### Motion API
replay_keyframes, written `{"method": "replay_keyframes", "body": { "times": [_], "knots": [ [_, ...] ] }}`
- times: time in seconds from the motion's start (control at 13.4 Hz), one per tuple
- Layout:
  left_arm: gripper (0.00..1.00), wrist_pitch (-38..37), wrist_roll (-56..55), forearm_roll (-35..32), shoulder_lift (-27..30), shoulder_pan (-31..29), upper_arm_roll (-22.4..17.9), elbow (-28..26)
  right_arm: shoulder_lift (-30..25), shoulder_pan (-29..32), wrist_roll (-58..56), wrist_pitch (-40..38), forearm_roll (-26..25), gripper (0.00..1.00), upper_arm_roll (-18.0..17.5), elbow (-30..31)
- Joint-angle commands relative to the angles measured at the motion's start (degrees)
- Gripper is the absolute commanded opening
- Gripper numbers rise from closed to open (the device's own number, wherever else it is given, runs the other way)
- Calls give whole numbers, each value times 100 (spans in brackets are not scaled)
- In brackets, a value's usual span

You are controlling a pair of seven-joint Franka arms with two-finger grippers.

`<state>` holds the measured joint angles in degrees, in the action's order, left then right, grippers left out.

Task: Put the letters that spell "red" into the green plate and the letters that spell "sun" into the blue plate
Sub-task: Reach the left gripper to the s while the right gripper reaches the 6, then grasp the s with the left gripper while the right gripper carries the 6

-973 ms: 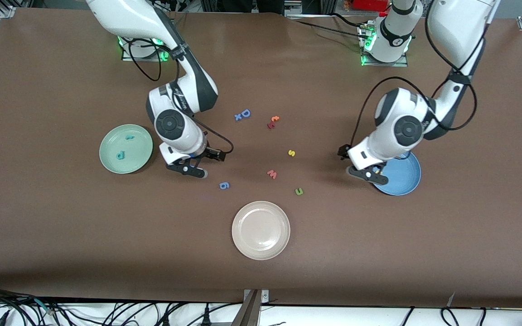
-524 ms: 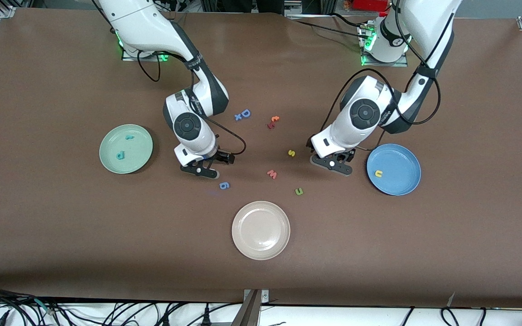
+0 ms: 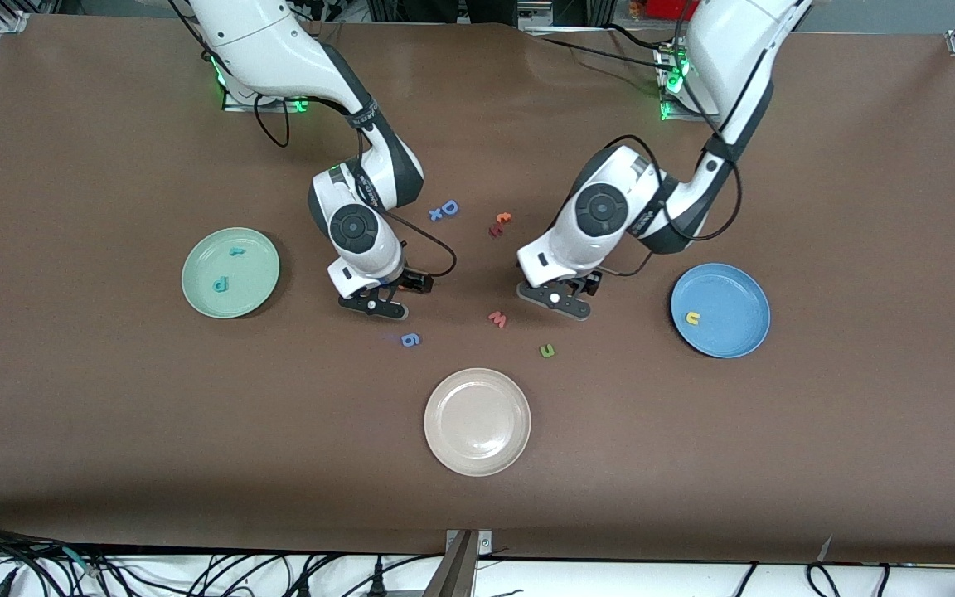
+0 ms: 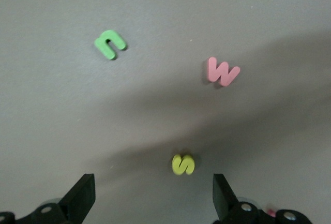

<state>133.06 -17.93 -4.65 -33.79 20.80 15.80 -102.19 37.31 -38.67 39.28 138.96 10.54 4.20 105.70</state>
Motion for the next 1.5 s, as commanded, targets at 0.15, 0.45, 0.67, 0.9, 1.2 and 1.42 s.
{"method": "replay_keyframes", "body": {
  "times": [0.15,0.45,0.67,0.9,1.2,1.42],
  "knots": [
    [100,10,-123,-229,-436,117,-86,375,-39,-18,1,70,124,46,-7,65],
    [100,194,-132,-229,-585,135,-86,357,-48,-18,19,61,124,8,-7,65],
    [100,282,-325,-229,-655,266,-95,323,-354,43,-86,-463,124,8,97,21],
    [100,353,-457,-403,-682,284,-95,261,-1013,79,-622,-1930,115,8,808,-129],
    [100,502,-501,-554,-638,267,-86,103,-1471,70,-1735,-3031,106,7,1906,-67],
    [100,782,-642,-572,-585,275,-86,-108,-1454,79,-2641,-3112,106,7,2522,274]
  ]
}}
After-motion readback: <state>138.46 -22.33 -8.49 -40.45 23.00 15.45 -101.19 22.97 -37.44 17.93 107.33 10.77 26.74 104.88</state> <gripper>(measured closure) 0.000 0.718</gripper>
